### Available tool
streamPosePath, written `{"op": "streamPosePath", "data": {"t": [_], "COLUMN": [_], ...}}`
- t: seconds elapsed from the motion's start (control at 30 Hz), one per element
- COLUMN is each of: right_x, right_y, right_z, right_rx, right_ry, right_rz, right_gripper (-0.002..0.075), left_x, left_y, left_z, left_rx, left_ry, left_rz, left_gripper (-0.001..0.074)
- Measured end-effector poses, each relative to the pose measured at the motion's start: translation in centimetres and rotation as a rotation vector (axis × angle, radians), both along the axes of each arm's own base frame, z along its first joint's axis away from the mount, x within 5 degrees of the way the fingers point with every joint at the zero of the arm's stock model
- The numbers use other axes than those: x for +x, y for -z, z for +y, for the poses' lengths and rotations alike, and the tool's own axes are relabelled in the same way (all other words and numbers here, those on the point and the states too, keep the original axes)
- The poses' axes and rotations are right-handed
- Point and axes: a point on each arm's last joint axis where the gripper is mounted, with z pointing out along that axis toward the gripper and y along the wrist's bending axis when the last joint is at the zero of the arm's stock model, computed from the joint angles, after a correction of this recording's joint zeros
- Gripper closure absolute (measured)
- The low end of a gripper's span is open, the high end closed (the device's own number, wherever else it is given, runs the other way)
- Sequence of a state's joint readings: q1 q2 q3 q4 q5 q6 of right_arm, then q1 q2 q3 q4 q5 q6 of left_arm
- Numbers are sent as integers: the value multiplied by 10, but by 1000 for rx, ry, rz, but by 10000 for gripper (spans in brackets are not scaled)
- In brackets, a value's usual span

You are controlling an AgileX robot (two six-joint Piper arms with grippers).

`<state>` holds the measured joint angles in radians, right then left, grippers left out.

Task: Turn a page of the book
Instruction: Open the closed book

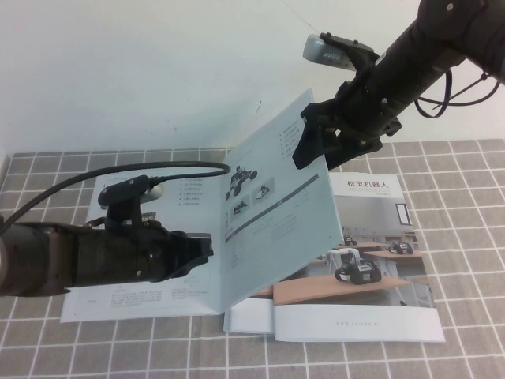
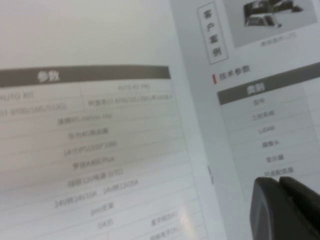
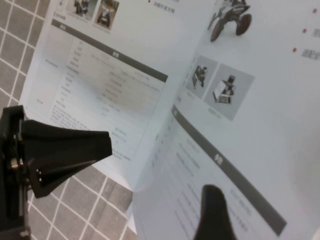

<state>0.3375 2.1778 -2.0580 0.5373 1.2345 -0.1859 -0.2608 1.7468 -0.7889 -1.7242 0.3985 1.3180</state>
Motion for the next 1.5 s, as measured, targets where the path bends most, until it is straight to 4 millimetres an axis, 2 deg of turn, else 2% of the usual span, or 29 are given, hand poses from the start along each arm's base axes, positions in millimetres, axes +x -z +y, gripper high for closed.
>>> {"op": "streamPosePath", "data": {"t": [0.43, 0.7, 1.0, 1.23, 1.5], "right_x": [0, -7, -11, -15, -15], "right_y": [0, -10, -12, -27, -27], "right_z": [1, 19, 27, 39, 39], "right_rx": [9, 182, 213, 420, 419], "right_ry": [4, -50, -89, -130, -130], "right_rz": [5, 32, 21, 36, 30], "right_gripper": [276, 276, 276, 276, 277], "left_x": [5, 4, 3, 2, 1], "left_y": [1, 1, -1, -1, -2], "left_z": [5, 4, 1, -1, -2], "left_rx": [86, 82, 47, 30, 16], "left_ry": [-35, -32, -3, 11, 23], "left_rz": [-29, -29, -27, -26, -25], "left_gripper": [737, 737, 737, 737, 737]}}
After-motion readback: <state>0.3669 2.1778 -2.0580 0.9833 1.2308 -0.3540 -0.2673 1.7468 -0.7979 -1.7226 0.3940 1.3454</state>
